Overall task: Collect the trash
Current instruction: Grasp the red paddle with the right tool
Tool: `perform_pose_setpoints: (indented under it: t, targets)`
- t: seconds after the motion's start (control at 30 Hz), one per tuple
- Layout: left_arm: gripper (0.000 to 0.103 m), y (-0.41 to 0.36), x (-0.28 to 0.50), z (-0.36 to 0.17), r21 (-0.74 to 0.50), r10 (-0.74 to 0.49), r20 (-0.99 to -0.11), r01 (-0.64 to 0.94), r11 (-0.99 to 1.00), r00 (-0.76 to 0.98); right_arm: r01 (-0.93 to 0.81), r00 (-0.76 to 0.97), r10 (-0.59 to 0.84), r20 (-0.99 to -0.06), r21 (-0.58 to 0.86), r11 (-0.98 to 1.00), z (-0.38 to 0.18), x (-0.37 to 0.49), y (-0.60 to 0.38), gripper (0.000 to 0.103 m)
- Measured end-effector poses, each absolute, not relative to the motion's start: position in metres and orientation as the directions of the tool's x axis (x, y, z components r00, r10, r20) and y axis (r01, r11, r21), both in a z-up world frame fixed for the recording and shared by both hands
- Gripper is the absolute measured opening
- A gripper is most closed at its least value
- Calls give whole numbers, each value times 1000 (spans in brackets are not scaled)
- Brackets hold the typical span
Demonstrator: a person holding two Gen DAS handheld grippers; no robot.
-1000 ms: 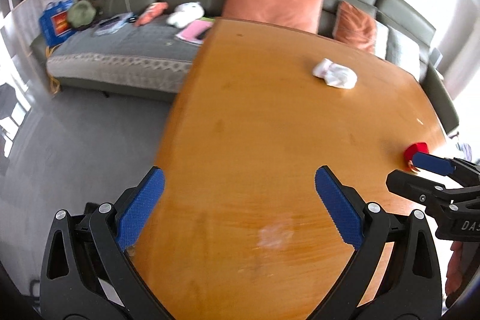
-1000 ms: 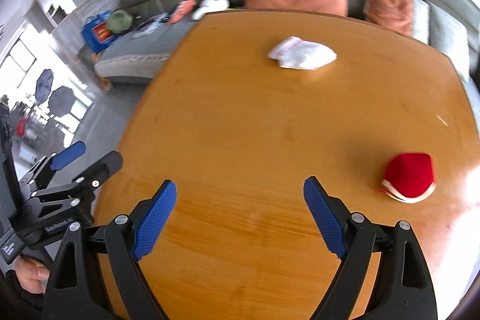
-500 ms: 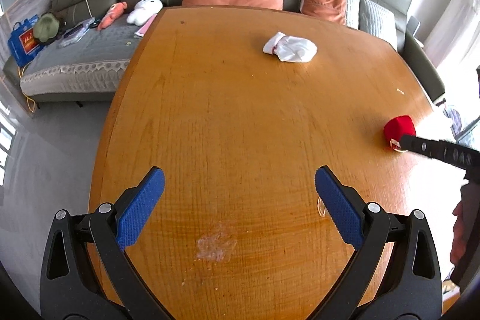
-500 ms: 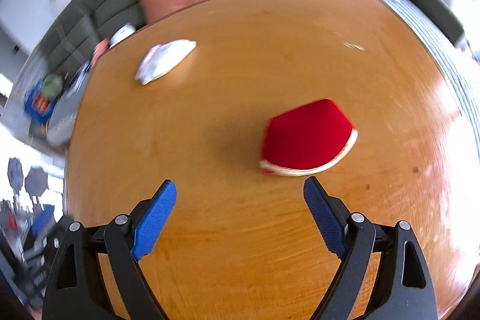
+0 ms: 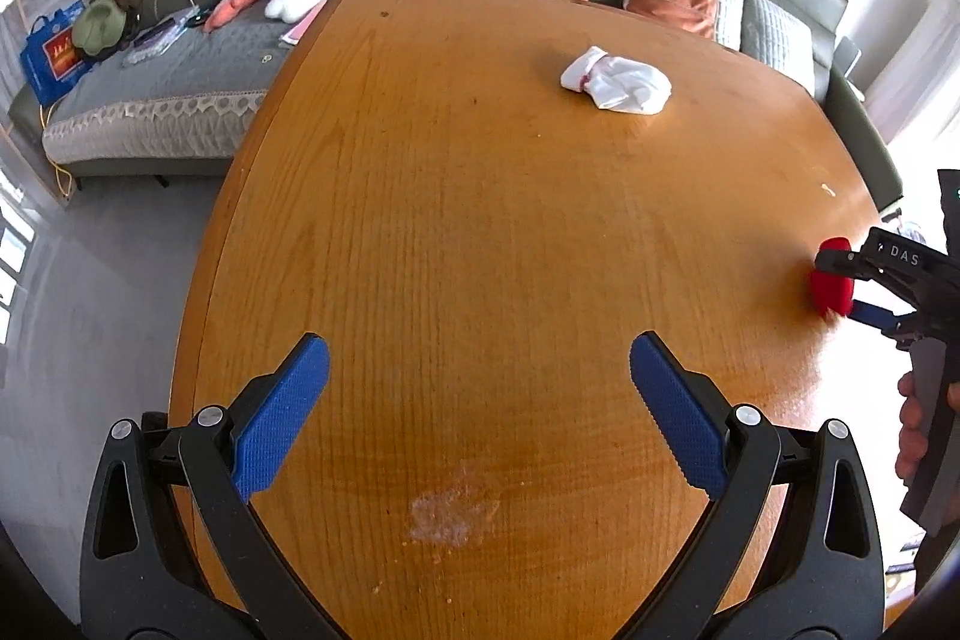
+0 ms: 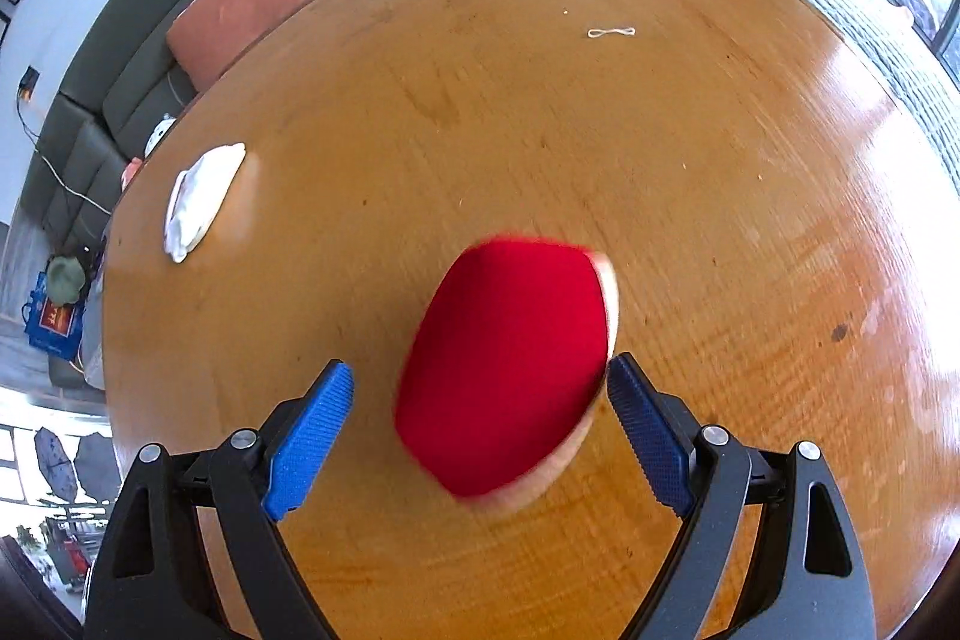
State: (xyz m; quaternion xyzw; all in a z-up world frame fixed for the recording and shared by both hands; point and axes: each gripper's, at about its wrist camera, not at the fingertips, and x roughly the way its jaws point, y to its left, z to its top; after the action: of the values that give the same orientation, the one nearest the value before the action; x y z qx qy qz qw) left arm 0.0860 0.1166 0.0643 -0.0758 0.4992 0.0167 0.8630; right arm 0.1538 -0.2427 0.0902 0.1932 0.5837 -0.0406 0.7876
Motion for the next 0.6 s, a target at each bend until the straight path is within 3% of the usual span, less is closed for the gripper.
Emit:
perform_pose_setpoints:
  t: [0.3,0.6]
  targets:
    - [97,110,101,52,-105,-54,-883,-85,991,467,242,301,173,-938,251,937,84,167,-237,87]
    - [97,105,108,44,-127,-73,-889,-89,988,453,40,275,193,-942,212,977,85,146,-233,87]
